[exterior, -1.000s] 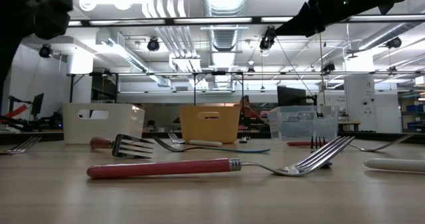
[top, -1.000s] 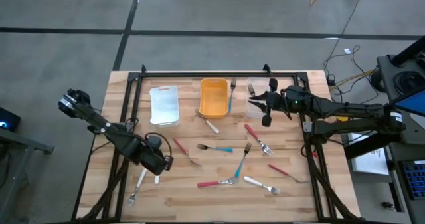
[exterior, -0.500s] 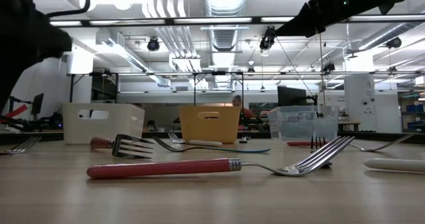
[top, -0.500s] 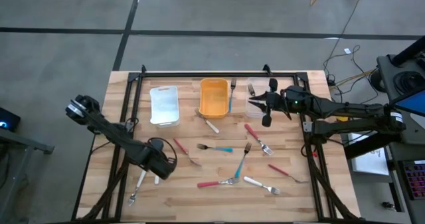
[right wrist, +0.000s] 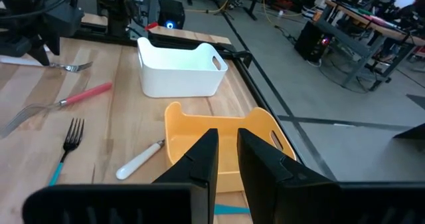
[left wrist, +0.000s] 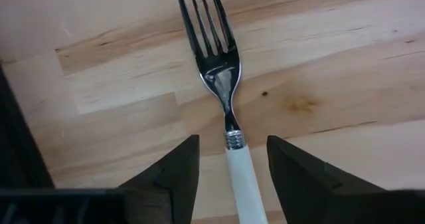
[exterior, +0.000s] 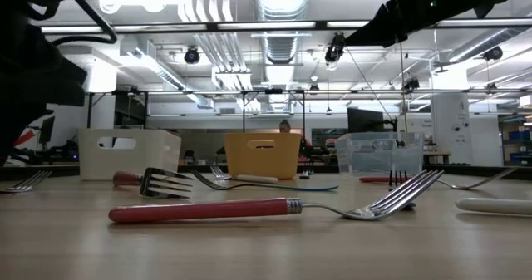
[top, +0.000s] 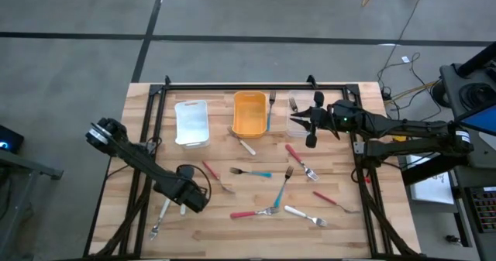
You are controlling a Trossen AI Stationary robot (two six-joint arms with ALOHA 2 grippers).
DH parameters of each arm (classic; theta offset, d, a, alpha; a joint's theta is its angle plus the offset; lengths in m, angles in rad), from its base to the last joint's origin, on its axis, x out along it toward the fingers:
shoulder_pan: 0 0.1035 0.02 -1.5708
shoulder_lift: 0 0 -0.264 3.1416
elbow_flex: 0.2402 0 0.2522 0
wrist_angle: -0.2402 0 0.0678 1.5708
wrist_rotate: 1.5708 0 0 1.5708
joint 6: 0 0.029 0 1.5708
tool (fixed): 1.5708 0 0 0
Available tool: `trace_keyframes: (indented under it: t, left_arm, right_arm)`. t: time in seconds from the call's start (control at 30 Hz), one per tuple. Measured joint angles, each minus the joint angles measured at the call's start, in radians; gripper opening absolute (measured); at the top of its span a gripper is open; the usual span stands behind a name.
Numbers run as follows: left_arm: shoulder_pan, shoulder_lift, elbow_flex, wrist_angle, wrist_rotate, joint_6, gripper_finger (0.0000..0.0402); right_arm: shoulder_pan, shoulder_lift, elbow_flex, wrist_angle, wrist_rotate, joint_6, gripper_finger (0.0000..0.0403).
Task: Sort silverware by color (type)
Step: Put the white fork into the white bin
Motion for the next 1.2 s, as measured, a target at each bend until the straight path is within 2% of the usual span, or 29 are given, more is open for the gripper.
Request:
trace_keyframes:
  t: [0.33,0.57,0.67,0.9,1.07,1.2]
  left_arm:
    - [0.000,0.004,-0.078,0.121,0.000,-0.030,0.0133]
    - [0.000,0.005,-0.093,0.138,-0.005,-0.038,0.0116]
    - [0.000,0.006,-0.094,0.143,-0.007,-0.038,0.0095]
    - [0.001,0.007,-0.094,0.153,0.002,-0.036,0.0016]
    - [0.001,-0.016,-0.095,0.153,0.010,-0.022,0.0015]
    - [-0.001,-0.093,-0.094,0.140,0.020,-0.020,0.0010]
  right_arm:
    - [-0.003,0.000,-0.002,-0.001,0.000,0.008,0.0047]
    - [-0.003,0.000,-0.003,0.000,0.000,0.007,0.0047]
    - [-0.003,0.000,-0.003,0.000,0.000,0.006,0.0047]
    - [-0.003,0.000,-0.003,0.000,0.000,0.004,0.0047]
    - [-0.003,0.000,-0.003,0.000,0.000,0.004,0.0047]
    - [-0.003,0.000,-0.003,0.000,0.000,0.004,0.0047]
